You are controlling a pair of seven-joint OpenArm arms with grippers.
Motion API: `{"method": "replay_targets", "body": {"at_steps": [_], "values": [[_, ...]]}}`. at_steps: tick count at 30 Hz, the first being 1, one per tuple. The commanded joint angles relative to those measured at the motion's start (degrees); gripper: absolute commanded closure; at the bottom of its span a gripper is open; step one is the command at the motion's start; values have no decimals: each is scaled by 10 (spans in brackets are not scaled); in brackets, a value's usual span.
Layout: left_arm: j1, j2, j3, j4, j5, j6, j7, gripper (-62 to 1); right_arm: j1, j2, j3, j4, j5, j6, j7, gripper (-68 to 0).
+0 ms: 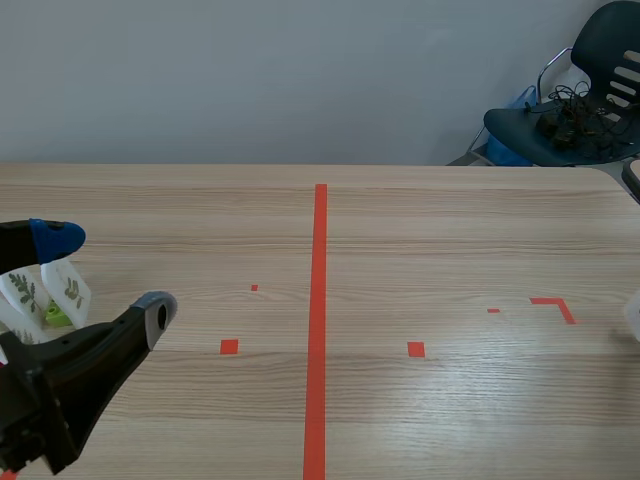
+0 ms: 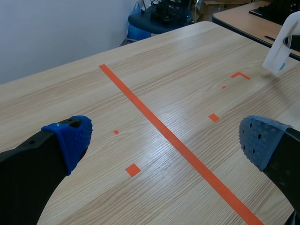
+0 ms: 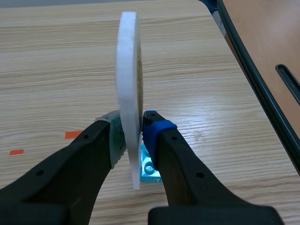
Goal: Do the leaf sorting experiment
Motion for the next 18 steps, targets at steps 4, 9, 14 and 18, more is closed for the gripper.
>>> {"method": "replay_targets", "body": {"at_steps": [4,9,14,18], "values": [[-2,1,2,8,-4,-2,-6,-623,2,9,1,10,4,4,8,-198],[-2,1,2,8,-4,-2,-6,-623,2,11,1,10,4,23,9,-267],[-2,1,2,8,-4,-2,-6,-623,2,14,16,23,12,78,9,-312],[-2,1,2,8,-4,-2,-6,-623,-3,14,58,50,20,140,-9,-312]]}}
